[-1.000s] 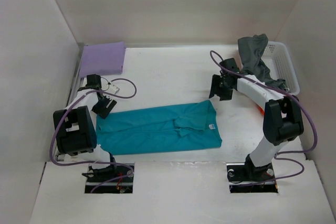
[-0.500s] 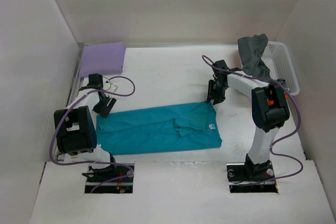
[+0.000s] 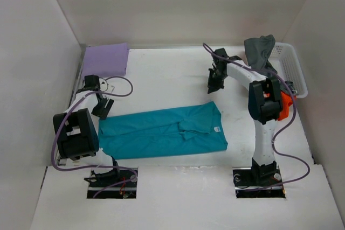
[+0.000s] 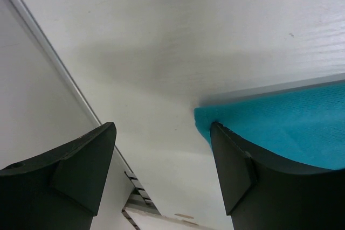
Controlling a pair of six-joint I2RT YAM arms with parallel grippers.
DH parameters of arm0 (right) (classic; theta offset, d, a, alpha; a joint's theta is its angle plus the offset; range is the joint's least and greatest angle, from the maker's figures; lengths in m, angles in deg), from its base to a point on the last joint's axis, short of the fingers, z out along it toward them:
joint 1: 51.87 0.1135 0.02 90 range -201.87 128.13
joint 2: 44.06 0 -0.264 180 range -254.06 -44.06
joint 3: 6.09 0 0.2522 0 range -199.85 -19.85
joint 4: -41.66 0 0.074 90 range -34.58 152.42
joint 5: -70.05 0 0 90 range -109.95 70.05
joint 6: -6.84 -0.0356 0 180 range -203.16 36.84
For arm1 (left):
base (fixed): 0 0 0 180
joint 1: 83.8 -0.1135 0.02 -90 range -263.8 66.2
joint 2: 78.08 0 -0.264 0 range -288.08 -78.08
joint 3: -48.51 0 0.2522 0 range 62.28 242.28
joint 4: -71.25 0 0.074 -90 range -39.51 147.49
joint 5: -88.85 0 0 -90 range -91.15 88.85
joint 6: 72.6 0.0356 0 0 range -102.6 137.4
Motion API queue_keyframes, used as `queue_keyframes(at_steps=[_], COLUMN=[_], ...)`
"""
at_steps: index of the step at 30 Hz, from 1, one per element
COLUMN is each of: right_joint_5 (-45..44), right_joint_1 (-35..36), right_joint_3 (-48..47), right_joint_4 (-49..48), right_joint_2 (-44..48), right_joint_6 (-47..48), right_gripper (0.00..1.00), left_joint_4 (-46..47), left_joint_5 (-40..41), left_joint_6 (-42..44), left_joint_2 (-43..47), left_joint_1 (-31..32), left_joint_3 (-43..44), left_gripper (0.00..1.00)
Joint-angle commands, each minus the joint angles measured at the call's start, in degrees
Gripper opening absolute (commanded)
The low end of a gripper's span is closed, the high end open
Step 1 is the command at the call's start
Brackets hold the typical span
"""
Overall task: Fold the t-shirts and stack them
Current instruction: Rotate the tshirt 90 degrees
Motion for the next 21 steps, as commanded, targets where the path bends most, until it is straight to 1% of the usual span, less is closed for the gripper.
queue_keyframes(at_steps=[1, 4, 6, 7, 8, 9, 11, 14, 16, 18, 21], right_joint_5=[0.4, 0.2, -0.4, -1.0, -2.2, -3.5, -5.8, -7.5, -7.6, -7.5, -7.4], right_joint_1=[0.4, 0.1, -0.7, -0.9, -1.2, -1.5, -1.6, -1.3, -0.5, 1.8, 4.9], right_joint_3=[-10.6, -21.0, -25.2, -24.6, -22.3, -18.7, -8.3, 8.2, 19.2, 26.8, 35.5], right_joint_4=[2.6, 5.7, 7.7, 7.7, 7.1, 6.0, 2.8, -0.9, -1.9, -2.3, -2.5], right_joint_2=[-4.0, -9.9, -11.4, -10.4, -8.3, -5.4, 2.9, 15.9, 24.1, 29.5, 35.8], right_joint_6=[0.8, 1.6, 1.9, 1.9, 2.0, 2.1, 2.2, 0.8, -1.6, -4.9, -9.8], right_gripper=[0.00, 0.01, 0.15, 0.26, 0.32, 0.36, 0.44, 0.48, 0.52, 0.57, 0.61], left_joint_4=[-0.6, -1.3, -2.1, -2.5, -2.7, -2.8, -2.8, -2.7, -3.2, -4.2, -5.2], left_joint_5=[1.0, 1.8, 2.6, 2.7, 2.8, 2.6, 1.8, -1.3, -4.1, -8.5, -11.9], left_joint_6=[-0.1, -0.1, -0.2, -0.1, -0.1, 0.2, 1.4, 3.8, 5.0, 6.4, 8.0], left_joint_2=[2.5, 2.0, 1.5, 1.3, 1.3, 1.3, 1.5, 1.8, 1.9, 2.5, 2.5], left_joint_1=[-0.5, -0.3, 0.2, 0.5, 0.8, 1.0, 1.1, 1.2, 1.4, 1.7, 1.8], left_joint_3=[3.6, 4.7, 5.7, 6.0, 6.2, 6.2, 5.7, 4.2, 3.7, 3.1, 3.0], left_gripper=[0.70, 0.70, 0.70, 0.70, 0.70, 0.70, 0.70, 0.70, 0.70, 0.70, 0.70])
